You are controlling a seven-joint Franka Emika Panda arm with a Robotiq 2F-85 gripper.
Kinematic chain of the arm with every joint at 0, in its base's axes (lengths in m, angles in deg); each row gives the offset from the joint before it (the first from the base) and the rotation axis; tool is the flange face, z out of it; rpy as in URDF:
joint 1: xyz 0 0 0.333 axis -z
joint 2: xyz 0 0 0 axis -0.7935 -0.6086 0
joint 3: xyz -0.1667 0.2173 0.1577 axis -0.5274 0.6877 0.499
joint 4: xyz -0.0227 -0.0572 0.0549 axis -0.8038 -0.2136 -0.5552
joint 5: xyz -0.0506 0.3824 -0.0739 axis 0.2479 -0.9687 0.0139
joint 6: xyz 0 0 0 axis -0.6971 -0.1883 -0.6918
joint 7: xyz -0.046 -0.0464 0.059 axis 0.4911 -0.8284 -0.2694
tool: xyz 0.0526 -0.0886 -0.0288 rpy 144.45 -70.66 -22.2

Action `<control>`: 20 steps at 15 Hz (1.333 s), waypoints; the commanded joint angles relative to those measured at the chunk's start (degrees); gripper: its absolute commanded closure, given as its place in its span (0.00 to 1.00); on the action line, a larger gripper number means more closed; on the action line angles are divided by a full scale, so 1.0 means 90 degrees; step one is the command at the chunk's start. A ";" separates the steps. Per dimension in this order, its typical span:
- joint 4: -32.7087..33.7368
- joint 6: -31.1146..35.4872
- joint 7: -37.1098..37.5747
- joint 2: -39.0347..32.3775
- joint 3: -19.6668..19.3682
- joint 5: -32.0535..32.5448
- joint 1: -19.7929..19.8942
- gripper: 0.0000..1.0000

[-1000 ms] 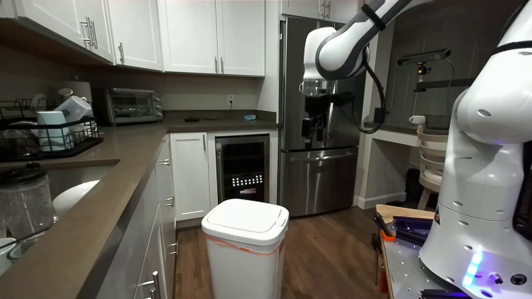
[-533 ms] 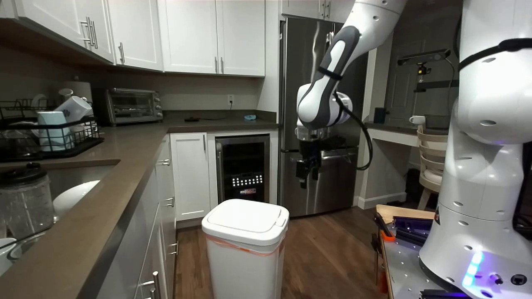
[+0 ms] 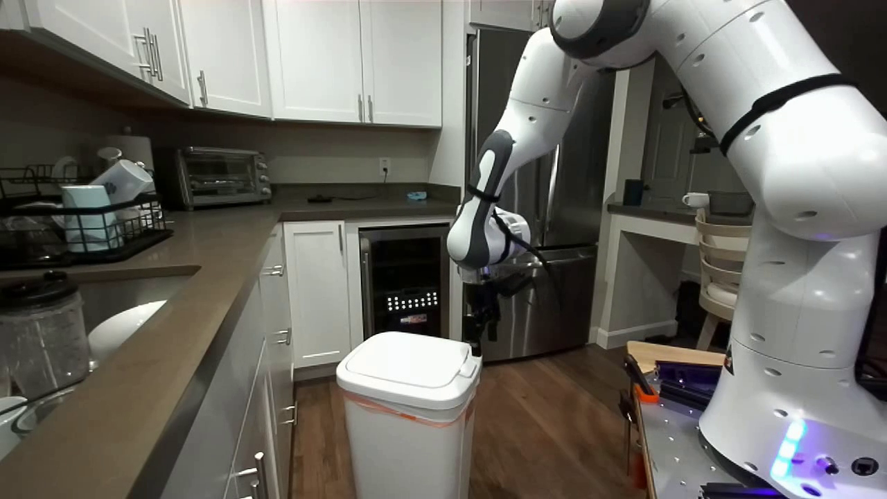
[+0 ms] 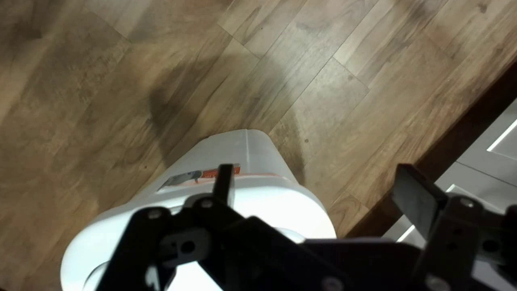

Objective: Press the button on the bin

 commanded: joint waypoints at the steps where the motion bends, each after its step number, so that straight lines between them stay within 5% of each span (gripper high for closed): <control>1: 0.1597 -0.0318 -0.0150 -0.1303 0.0173 0.0287 0.0330 0.00; 11: 0.4288 -0.1585 -0.0313 -0.2870 0.0214 0.0524 0.0936 0.00; 20: 0.4587 -0.1491 -0.0169 -0.3310 -0.0013 0.0557 0.1321 0.00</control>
